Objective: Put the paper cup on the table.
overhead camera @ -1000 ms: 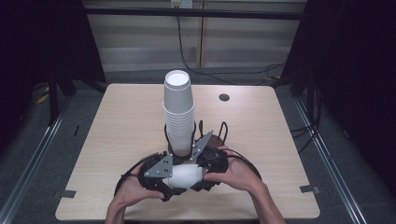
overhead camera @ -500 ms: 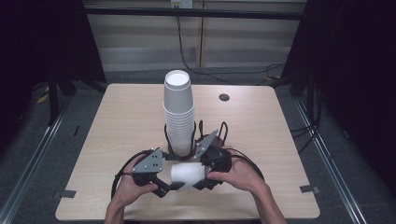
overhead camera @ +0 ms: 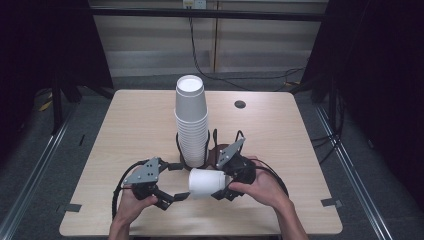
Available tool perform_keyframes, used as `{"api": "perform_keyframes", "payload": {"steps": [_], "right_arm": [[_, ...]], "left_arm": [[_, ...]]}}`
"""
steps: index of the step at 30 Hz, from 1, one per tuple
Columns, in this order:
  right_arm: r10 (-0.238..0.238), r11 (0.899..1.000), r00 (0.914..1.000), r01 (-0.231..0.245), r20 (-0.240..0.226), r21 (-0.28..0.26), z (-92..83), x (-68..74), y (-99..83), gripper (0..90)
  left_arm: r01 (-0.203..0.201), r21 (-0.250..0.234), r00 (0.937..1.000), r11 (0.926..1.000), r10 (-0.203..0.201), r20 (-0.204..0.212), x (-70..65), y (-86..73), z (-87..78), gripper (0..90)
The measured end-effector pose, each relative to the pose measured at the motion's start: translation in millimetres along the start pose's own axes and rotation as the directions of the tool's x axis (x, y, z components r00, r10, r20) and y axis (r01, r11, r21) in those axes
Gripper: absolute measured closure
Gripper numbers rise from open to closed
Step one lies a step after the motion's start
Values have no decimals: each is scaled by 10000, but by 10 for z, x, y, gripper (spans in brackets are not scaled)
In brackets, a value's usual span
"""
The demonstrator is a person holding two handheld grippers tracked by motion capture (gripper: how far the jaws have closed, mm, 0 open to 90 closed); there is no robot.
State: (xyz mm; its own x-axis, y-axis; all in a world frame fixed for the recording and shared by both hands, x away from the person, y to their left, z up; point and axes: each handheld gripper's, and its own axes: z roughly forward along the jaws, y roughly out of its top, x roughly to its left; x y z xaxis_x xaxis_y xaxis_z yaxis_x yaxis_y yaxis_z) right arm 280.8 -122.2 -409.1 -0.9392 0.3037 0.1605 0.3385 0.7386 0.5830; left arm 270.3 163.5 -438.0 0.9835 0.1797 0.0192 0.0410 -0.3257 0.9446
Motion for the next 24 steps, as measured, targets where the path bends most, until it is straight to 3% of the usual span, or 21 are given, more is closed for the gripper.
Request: {"api": "perform_keyframes", "payload": {"steps": [7, 11, 24], "right_arm": [[374, 9974, 9993, -370, 56, -615, -6, -14, -99, 232], [494, 9960, 9986, -479, 172, -748, -21, 5, -151, 232], [813, 9745, 9967, -793, 9, -2101, 56, -11, -283, 232]], "left_arm": [[266, -272, 9996, 9993, -269, -101, -7, -63, -19, 156], [202, -222, 9997, 9996, -205, -153, -40, -83, -26, 156], [510, -397, 9986, 9979, -514, -91, -57, -169, -6, 155]]}}
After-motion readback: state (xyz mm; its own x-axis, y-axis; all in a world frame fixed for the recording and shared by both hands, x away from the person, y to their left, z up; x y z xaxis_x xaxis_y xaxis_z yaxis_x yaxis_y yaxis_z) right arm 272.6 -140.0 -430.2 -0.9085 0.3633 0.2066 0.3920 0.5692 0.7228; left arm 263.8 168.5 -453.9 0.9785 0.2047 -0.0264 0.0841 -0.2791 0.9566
